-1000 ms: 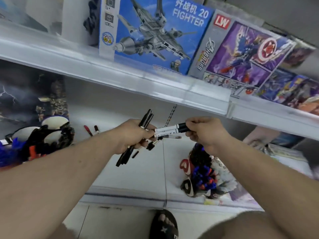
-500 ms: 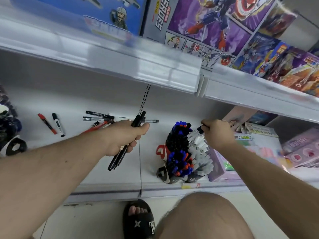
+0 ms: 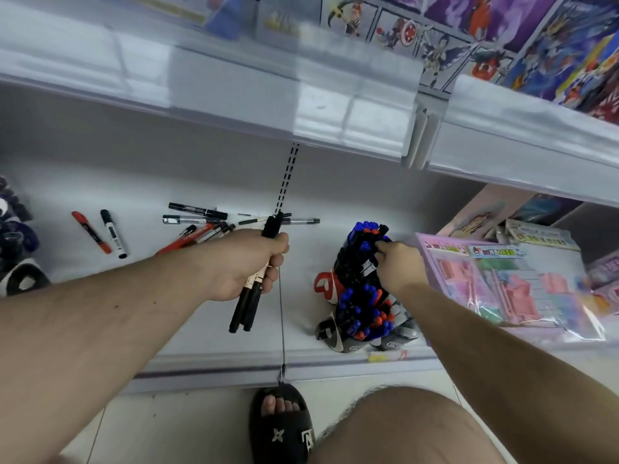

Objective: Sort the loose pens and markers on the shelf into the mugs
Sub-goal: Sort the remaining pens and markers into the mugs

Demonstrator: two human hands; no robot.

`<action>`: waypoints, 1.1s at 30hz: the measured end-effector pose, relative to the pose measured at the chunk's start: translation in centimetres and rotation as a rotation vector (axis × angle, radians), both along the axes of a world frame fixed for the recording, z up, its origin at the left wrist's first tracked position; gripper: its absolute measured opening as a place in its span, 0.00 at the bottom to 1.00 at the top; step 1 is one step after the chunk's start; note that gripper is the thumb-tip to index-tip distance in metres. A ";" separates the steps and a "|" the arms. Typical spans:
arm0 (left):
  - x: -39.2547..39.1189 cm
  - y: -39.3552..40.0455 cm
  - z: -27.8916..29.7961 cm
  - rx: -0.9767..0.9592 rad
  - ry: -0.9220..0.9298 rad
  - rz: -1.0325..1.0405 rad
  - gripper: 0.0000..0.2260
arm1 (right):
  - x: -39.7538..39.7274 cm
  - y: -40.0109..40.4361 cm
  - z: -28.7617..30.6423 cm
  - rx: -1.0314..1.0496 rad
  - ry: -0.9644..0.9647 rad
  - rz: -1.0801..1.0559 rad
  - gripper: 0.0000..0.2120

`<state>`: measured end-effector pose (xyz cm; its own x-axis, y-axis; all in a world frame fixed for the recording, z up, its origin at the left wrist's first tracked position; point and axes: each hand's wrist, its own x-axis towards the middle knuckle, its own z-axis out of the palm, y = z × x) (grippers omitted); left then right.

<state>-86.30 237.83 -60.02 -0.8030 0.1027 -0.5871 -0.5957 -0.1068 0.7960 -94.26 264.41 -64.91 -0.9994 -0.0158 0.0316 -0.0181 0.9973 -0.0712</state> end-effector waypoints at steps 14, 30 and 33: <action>0.0 -1.0 0.1 0.140 0.060 0.026 0.09 | 1.3 -2.6 -3.6 0.162 -0.259 -0.052 0.33; 2.8 -7.5 5.0 0.468 0.327 0.318 0.07 | 9.7 -20.4 11.1 -1.075 -0.909 0.145 0.12; 3.8 -9.9 5.0 0.436 0.346 0.275 0.08 | 11.2 -22.5 9.9 -1.048 -0.894 0.230 0.04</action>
<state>-82.46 227.98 -54.99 -0.9705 0.0363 -0.2384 -0.2149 -0.5786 0.7868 -83.02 241.88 -55.01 -0.6657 -0.5461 -0.5086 0.2747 0.4543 -0.8474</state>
